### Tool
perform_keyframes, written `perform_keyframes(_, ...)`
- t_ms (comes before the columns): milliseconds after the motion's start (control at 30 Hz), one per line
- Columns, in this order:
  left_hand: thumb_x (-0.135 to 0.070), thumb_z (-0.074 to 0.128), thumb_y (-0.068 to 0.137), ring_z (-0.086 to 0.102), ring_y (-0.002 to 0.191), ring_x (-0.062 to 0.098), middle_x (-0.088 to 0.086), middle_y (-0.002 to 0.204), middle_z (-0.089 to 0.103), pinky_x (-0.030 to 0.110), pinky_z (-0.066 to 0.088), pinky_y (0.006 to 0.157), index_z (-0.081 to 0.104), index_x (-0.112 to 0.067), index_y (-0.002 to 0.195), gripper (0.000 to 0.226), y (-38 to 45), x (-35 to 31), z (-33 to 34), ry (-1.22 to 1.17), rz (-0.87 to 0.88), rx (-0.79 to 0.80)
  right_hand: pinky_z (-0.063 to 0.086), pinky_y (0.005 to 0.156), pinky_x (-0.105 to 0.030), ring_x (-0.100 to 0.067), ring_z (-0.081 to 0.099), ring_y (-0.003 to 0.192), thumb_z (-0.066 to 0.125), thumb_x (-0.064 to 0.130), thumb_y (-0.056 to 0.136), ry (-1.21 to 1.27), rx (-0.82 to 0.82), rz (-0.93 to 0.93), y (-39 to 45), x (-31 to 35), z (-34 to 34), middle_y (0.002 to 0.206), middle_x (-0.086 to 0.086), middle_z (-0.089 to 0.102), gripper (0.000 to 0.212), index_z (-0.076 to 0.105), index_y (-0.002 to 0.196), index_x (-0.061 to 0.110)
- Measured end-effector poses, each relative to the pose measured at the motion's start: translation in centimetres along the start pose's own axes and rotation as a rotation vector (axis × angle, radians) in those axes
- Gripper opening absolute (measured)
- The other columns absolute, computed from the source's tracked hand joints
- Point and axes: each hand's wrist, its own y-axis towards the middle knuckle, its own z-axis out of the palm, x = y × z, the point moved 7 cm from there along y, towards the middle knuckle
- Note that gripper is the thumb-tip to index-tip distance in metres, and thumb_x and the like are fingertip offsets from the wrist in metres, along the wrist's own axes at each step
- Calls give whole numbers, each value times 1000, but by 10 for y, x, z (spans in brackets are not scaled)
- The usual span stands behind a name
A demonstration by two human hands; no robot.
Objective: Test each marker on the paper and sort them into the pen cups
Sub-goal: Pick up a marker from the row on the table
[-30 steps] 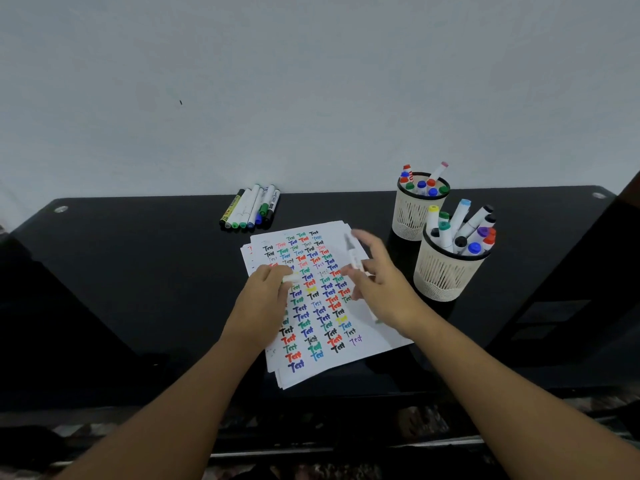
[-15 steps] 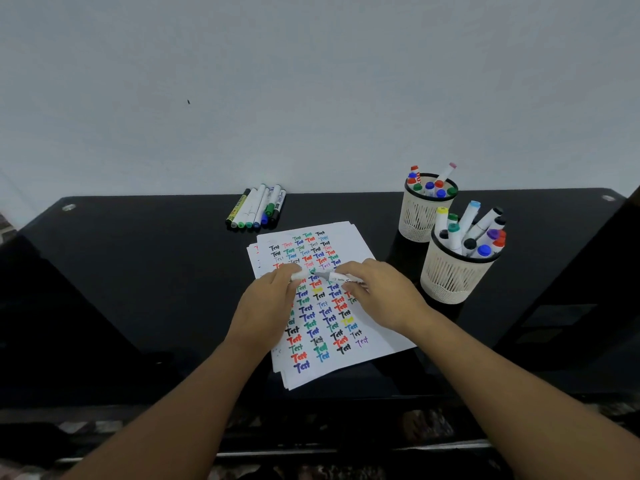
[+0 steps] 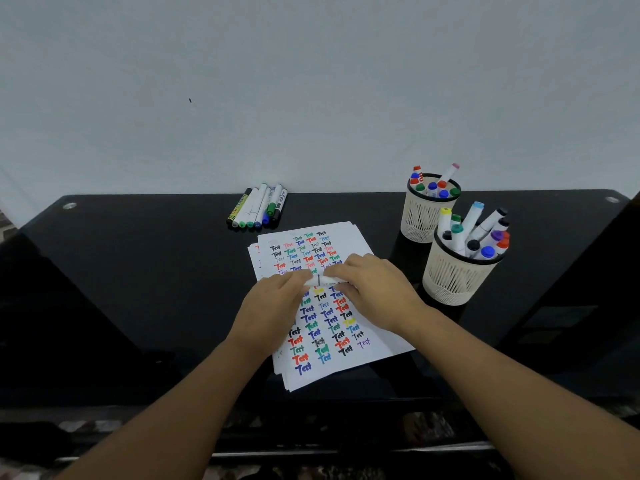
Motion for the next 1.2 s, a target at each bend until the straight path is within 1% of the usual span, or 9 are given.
perform_keyframes(100, -40, 34, 103, 66, 93, 28, 7, 111, 73, 45, 55, 77, 63, -15, 132, 48, 0, -4, -2, -15, 12, -3, 42, 75, -29, -12, 53, 98, 49, 36, 109, 0, -3, -16, -4, 0, -2, 119, 8, 61, 34, 54, 143, 38)
perform_keyframes(200, -35, 41, 107, 63, 103, 26, 5, 121, 70, 42, 52, 86, 57, -20, 140, 40, 1, 0, 0, -53, -27, -16, 39, 69, -26, -6, 49, 89, 47, 45, 108, 26, 5, -20, -7, 2, -3, 120, 9, 59, 40, 48, 146, 36)
perform_keyframes(333, -44, 47, 105, 56, 115, 19, 1, 132, 63, 33, 44, 96, 33, -32, 157, 55, 0, 10, 5, -89, -104, 8, 51, 65, -31, -12, 57, 87, 45, 42, 109, -9, 39, -34, -3, 7, -1, 122, 9, 56, 38, 44, 146, 35)
perform_keyframes(467, -59, 55, 96, 37, 142, 16, -6, 159, 39, 38, 31, 118, 8, -35, 161, 84, 4, 15, 5, -132, -169, -17, 54, 61, -33, -13, 57, 77, 48, 38, 108, 60, 16, 1, -3, 2, 0, 121, 10, 53, 31, 45, 139, 37)
perform_keyframes(600, -67, 50, 94, 27, 150, 14, -4, 164, 32, 39, 18, 124, 28, -29, 159, 78, 6, 19, 14, -21, -152, 47, 46, 54, -30, -14, 57, 68, 47, 32, 106, 180, -10, 86, -7, -5, -2, 126, 6, 58, 41, 32, 145, 35)
perform_keyframes(667, -69, 49, 94, 27, 150, 14, -4, 162, 36, 39, 17, 125, 39, -29, 155, 73, 6, 21, 17, -3, -171, 81, 50, 58, -34, -14, 60, 73, 42, 32, 106, 244, 4, 111, -6, -4, -5, 124, 3, 59, 58, 15, 156, 46)
perform_keyframes(767, -70, 49, 94, 30, 150, 15, -4, 159, 41, 40, 19, 125, 49, -29, 149, 69, 7, 23, 18, -2, -178, 95, 55, 66, -42, -16, 59, 75, 36, 32, 108, 310, 58, 124, -4, 0, -6, 104, 1, 62, 67, -1, 153, 66)
perform_keyframes(933, -71, 51, 92, 31, 149, 15, -4, 158, 42, 39, 18, 123, 51, -30, 147, 68, 6, 24, 20, -3, -190, 105, 56, 57, -51, -24, 66, 65, 42, 29, 107, 469, 41, 163, -5, 1, -8, 86, 1, 71, 60, 14, 146, 66)
perform_keyframes(1200, -72, 51, 91, 32, 149, 16, -3, 158, 43, 40, 21, 124, 52, -29, 147, 70, 7, 25, 20, 5, -195, 118, 58, 65, -46, -17, 67, 70, 38, 22, 110, 666, -29, 242, -13, -3, -6, 99, 0, 71, 58, 26, 141, 71)
